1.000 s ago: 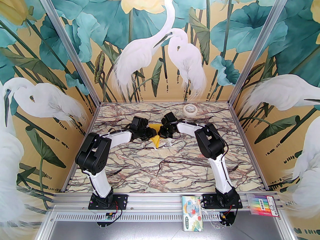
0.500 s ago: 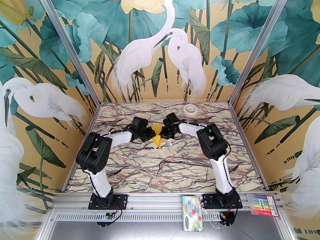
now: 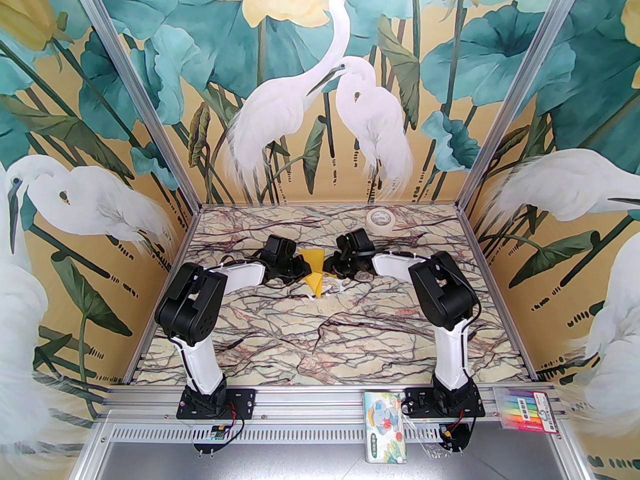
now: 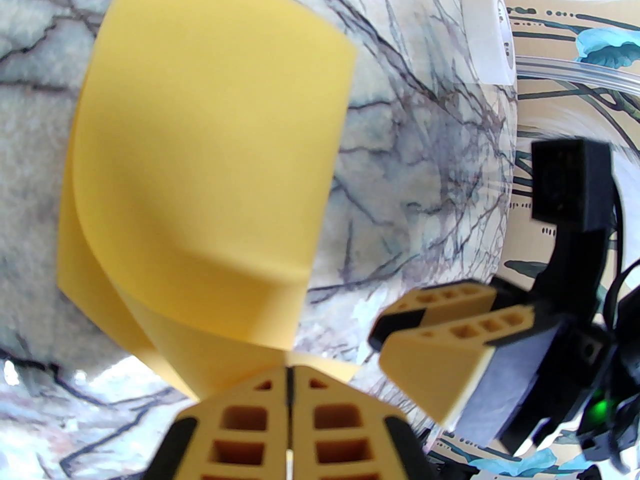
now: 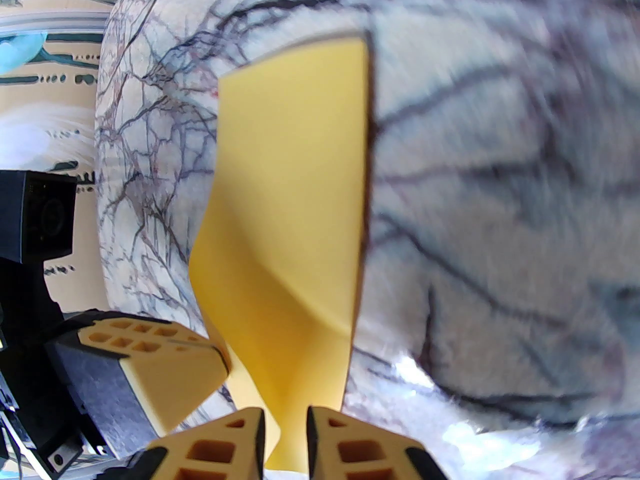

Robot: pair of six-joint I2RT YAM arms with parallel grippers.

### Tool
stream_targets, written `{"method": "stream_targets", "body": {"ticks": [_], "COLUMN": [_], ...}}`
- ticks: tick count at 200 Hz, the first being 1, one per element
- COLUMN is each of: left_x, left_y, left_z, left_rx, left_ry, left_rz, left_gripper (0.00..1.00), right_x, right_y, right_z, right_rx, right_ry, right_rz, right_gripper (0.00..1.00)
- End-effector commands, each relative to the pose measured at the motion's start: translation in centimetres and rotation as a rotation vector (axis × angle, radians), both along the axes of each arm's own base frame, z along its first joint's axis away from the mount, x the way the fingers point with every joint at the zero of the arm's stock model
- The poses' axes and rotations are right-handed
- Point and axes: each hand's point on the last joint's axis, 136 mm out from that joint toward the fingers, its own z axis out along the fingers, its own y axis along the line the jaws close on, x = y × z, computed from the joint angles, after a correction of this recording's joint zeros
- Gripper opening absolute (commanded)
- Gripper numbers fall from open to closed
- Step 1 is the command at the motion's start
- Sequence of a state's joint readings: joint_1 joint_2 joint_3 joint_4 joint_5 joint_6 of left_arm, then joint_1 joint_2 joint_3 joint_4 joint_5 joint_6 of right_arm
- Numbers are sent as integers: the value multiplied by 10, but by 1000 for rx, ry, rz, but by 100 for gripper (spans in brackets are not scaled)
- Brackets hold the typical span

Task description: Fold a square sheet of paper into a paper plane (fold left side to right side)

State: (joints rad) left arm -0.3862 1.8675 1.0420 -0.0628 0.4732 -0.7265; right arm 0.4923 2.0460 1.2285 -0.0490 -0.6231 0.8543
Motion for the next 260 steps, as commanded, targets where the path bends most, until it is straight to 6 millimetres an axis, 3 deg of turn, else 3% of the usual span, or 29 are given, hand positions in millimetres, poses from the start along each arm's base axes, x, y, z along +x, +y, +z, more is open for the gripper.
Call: {"method": "stream_targets", "body": {"ticks": [1, 137, 191, 219, 260], "left_x": [1, 2, 2, 1, -1], "left_y": [4, 2, 2, 0, 1], "left_z": [-10, -9, -9, -7, 3], "left_rx": [24, 20, 18, 9, 4], "left_ry": [17, 17, 19, 16, 0], "left_rz": [24, 18, 17, 10, 8], "left_gripper": [6, 6, 6, 6, 9], "right_x": [7, -3, -4, -1, 6], "right_y": [8, 15, 15, 15, 13], "right_z": [24, 6, 6, 4, 5], "right_rx": [95, 93, 77, 56, 15], "right_ry": [-30, 25, 19, 11, -17], "right_rz": [-41, -25, -22, -15, 7], "right_gripper": [21, 18, 12, 0, 0]}}
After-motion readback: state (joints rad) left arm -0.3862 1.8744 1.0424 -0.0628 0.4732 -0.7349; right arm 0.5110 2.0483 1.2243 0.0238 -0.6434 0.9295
